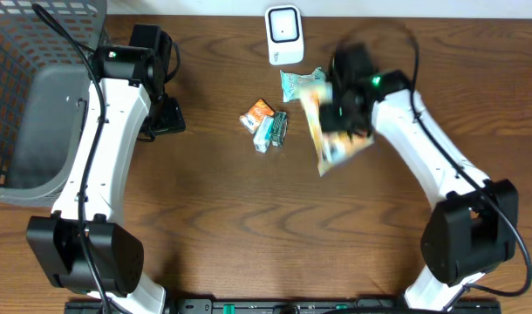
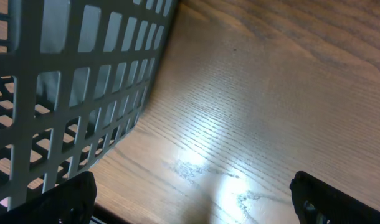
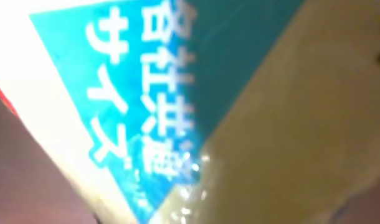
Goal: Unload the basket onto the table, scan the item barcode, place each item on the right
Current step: 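Grasp the yellow pack with the right gripper and raise it to the scanner, then carry the yellow pack to the right edge of the table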
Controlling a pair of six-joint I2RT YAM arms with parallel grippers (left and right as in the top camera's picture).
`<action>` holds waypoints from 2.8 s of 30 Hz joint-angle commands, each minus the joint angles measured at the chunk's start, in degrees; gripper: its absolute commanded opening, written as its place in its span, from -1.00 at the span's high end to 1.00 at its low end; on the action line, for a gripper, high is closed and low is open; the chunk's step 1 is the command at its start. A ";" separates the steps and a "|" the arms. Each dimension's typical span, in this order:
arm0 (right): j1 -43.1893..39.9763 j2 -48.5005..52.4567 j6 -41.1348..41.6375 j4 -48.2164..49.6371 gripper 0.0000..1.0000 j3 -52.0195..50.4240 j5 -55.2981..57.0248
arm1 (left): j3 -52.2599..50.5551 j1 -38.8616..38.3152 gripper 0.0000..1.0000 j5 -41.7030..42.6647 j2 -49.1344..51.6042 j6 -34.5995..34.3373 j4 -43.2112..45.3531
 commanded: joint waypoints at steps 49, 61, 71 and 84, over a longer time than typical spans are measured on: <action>-15.78 29.83 24.02 11.58 0.98 42.75 -25.29 | -0.24 0.15 -0.95 -1.14 -0.07 0.74 -0.20; -35.12 28.96 0.57 -14.10 0.98 44.19 -8.11 | -0.24 0.15 -0.96 -1.14 -0.07 0.74 -0.22; -46.60 28.96 -3.96 -22.67 -0.35 44.19 13.60 | -0.24 0.15 -0.96 -1.14 -0.07 0.74 -0.22; -42.80 28.79 -3.98 -23.21 -0.27 44.26 -39.17 | -0.24 0.15 -0.96 -1.14 -0.09 0.74 -0.20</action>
